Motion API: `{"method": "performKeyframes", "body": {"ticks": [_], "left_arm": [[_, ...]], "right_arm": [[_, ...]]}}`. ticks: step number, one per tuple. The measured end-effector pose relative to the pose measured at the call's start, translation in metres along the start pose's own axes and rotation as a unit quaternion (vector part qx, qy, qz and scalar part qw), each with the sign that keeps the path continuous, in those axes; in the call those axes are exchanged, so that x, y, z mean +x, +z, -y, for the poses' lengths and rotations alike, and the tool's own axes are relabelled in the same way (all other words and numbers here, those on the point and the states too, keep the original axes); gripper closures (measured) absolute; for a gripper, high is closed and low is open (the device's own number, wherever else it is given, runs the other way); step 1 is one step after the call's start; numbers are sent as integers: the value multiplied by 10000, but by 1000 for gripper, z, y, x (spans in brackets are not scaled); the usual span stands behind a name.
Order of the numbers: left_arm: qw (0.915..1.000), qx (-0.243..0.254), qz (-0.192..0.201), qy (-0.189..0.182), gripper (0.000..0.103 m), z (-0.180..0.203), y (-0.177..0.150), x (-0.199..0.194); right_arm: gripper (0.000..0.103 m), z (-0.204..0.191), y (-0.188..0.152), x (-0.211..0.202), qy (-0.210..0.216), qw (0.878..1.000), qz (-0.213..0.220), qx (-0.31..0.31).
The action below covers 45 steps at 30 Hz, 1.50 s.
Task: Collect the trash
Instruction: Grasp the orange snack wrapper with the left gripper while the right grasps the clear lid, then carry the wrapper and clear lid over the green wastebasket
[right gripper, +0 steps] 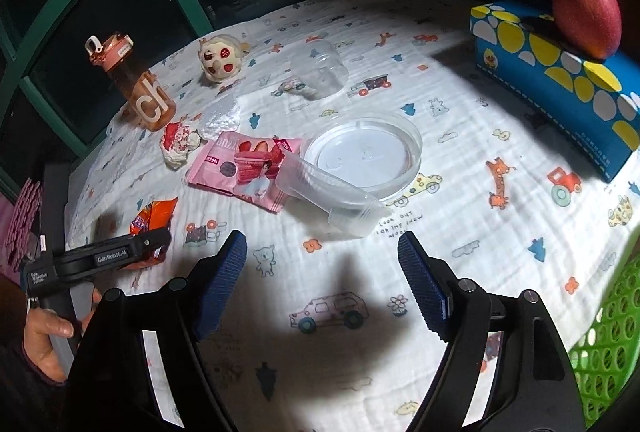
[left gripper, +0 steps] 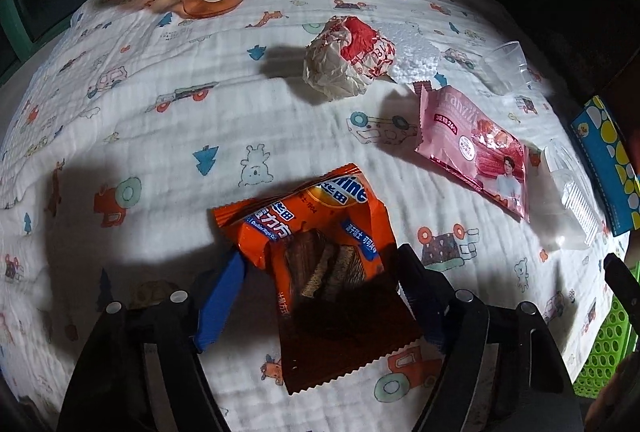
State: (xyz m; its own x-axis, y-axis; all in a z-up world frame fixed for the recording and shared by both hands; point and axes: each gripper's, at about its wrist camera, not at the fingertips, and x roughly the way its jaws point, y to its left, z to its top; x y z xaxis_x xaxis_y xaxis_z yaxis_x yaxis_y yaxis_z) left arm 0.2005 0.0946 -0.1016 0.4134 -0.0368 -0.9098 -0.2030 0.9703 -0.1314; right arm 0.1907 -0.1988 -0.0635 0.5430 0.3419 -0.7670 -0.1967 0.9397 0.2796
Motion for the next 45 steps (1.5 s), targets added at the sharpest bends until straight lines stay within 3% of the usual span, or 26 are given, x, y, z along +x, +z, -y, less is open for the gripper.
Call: {"method": "performKeyframes", "body": {"ticks": [8, 14, 19, 24, 35, 45], "left_arm": [[9999, 105, 108, -14, 46, -8, -1, -2], [9996, 191, 186, -43, 54, -10, -4, -3], [9995, 196, 222, -94, 60, -13, -5, -4], [9995, 110, 222, -204, 66, -19, -5, -5], [9978, 318, 369, -443, 69, 1, -11, -28], [9922, 755, 558, -816, 69, 57, -18, -58]], "right_arm": [[18, -6, 18, 36, -195, 9962, -229, 822], [13, -7, 27, 53, -605, 9902, -200, 1246], [13, -1, 30, 67, -903, 9846, -333, 1462], [19, 3, 27, 70, -910, 9849, -265, 1446], [20, 3, 5, 32, -641, 9927, -164, 1007], [20, 10, -23, -29, -498, 9970, 44, 590]]}}
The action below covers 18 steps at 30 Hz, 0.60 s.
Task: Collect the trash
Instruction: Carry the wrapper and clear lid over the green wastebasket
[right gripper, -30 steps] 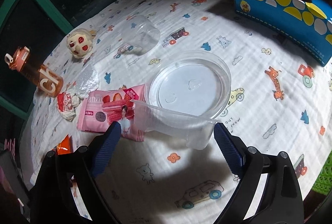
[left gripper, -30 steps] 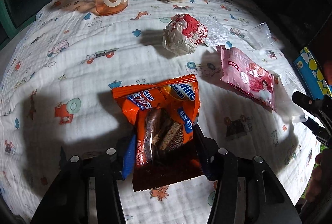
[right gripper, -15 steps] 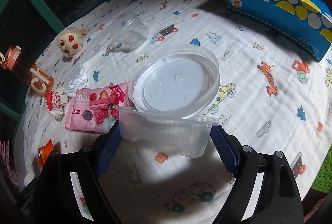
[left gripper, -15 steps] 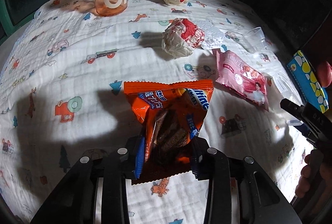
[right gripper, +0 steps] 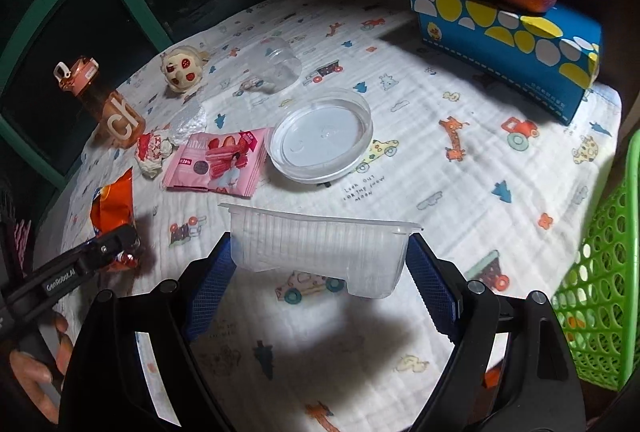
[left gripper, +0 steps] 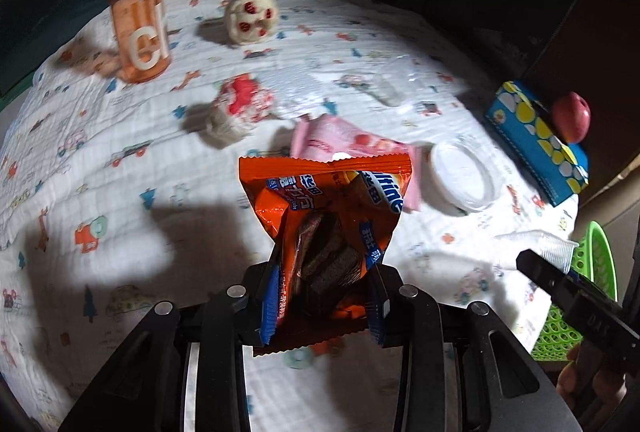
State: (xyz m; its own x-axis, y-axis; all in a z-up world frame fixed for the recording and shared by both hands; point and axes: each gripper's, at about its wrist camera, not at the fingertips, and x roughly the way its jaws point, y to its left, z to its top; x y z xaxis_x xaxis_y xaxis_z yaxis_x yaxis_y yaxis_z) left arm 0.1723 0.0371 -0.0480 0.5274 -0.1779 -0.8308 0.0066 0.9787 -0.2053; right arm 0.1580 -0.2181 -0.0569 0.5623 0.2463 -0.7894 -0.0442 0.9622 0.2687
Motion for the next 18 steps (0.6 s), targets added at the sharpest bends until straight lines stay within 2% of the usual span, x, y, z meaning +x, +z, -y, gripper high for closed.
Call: {"method": "performKeyframes", "body": {"ticks": [10, 18], "left_arm": [[9967, 642, 46, -504, 69, 89, 4, -10], [9872, 1264, 42, -969, 69, 176, 4, -18]], "right_arm": [[19, 46, -13, -60, -258, 9989, 395, -55], [19, 103, -21, -114, -526, 9949, 817, 282]]}}
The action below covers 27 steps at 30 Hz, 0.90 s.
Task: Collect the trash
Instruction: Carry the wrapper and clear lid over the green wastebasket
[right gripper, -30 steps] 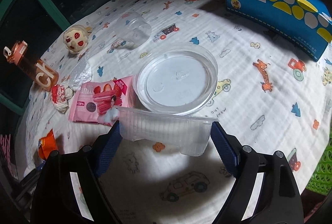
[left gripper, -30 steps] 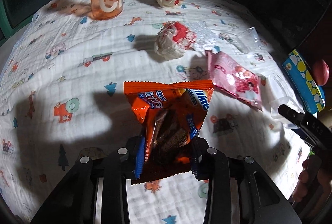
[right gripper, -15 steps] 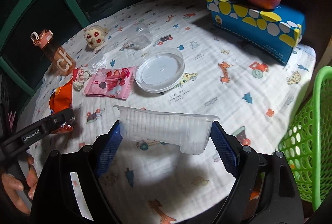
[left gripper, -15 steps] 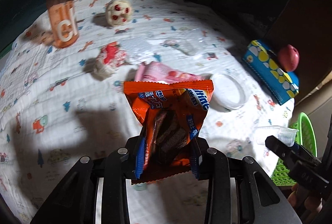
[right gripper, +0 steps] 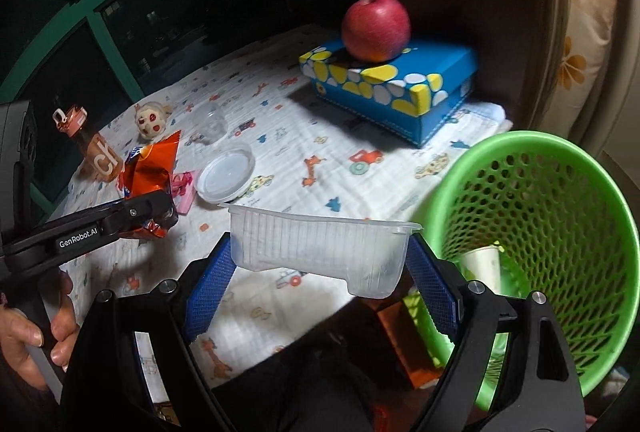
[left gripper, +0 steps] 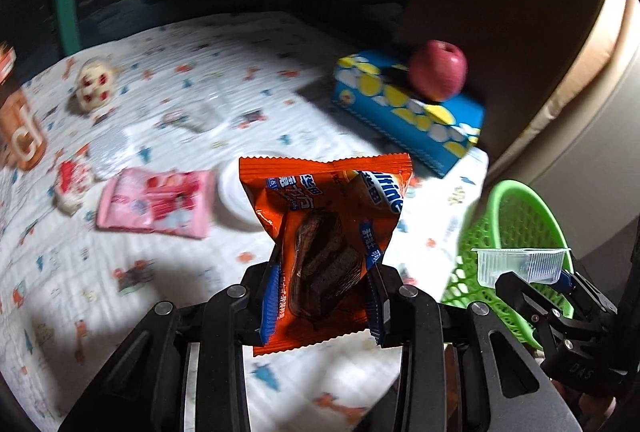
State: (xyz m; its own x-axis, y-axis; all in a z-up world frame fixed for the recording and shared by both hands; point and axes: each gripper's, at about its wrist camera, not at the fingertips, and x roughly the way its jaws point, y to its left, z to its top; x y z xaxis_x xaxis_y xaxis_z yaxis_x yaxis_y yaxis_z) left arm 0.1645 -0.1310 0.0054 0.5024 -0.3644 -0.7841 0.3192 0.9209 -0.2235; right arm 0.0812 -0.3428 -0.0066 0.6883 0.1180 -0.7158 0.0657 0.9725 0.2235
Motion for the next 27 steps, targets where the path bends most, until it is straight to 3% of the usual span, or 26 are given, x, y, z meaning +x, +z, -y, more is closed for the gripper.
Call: {"method": "performKeyframes", "body": {"ticks": [14, 27], "left_arm": [[9921, 1007, -108, -746, 69, 132, 13, 11], [9802, 1540, -523, -1131, 68, 206, -4, 39]], "right_arm": [[19, 125, -18, -49, -819, 9933, 188, 787], [17, 167, -40, -54, -916, 9895, 29, 1114]]}}
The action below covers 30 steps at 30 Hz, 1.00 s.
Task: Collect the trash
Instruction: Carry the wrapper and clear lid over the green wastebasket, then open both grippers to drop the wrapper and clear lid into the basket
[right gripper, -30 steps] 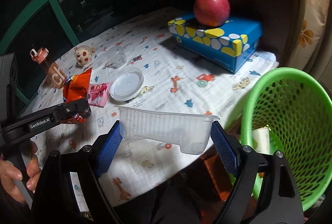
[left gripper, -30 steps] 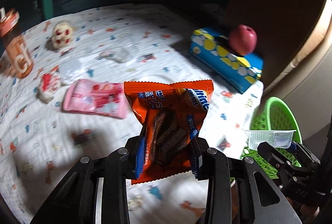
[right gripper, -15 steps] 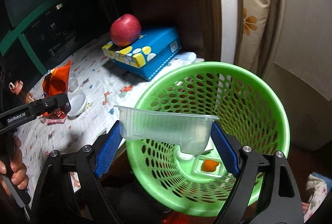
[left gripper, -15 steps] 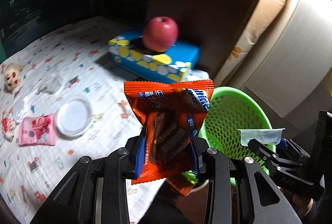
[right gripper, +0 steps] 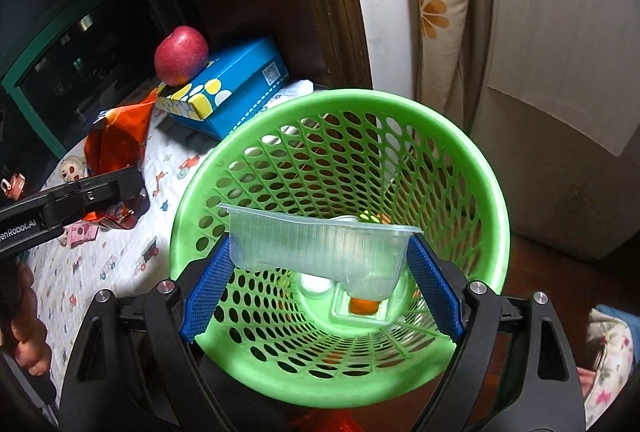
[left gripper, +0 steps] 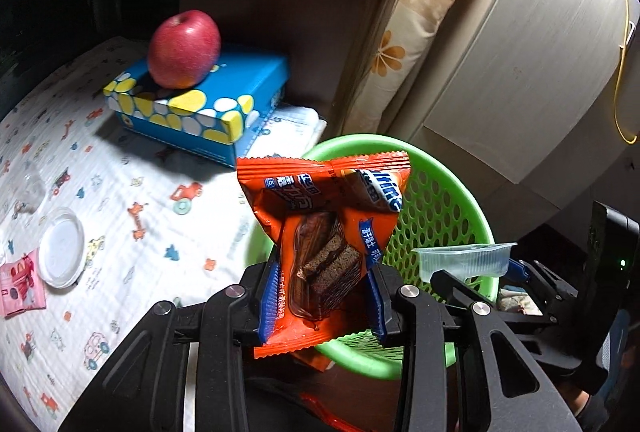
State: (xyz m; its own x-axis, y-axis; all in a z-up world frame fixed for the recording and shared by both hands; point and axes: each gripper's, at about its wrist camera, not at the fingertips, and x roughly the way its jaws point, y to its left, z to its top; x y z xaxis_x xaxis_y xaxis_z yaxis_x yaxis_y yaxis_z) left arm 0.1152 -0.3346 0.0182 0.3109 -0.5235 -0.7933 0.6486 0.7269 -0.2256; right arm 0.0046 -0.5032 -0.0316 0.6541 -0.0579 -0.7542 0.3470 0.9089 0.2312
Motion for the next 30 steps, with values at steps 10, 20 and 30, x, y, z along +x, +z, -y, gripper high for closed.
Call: {"method": "performKeyframes", "body": {"ticks": [10, 20, 30], "left_arm": [[9994, 84, -256, -220, 60, 14, 1, 28], [9987, 161, -363, -307, 47, 20, -3, 36], [9997, 48, -212, -133, 44, 5, -4, 24]], "right_arm": [[15, 10, -9, -10, -54, 9999, 53, 67], [15, 8, -10, -20, -75, 9999, 143, 36], [15, 2, -8, -23, -68, 9998, 201, -14]]}}
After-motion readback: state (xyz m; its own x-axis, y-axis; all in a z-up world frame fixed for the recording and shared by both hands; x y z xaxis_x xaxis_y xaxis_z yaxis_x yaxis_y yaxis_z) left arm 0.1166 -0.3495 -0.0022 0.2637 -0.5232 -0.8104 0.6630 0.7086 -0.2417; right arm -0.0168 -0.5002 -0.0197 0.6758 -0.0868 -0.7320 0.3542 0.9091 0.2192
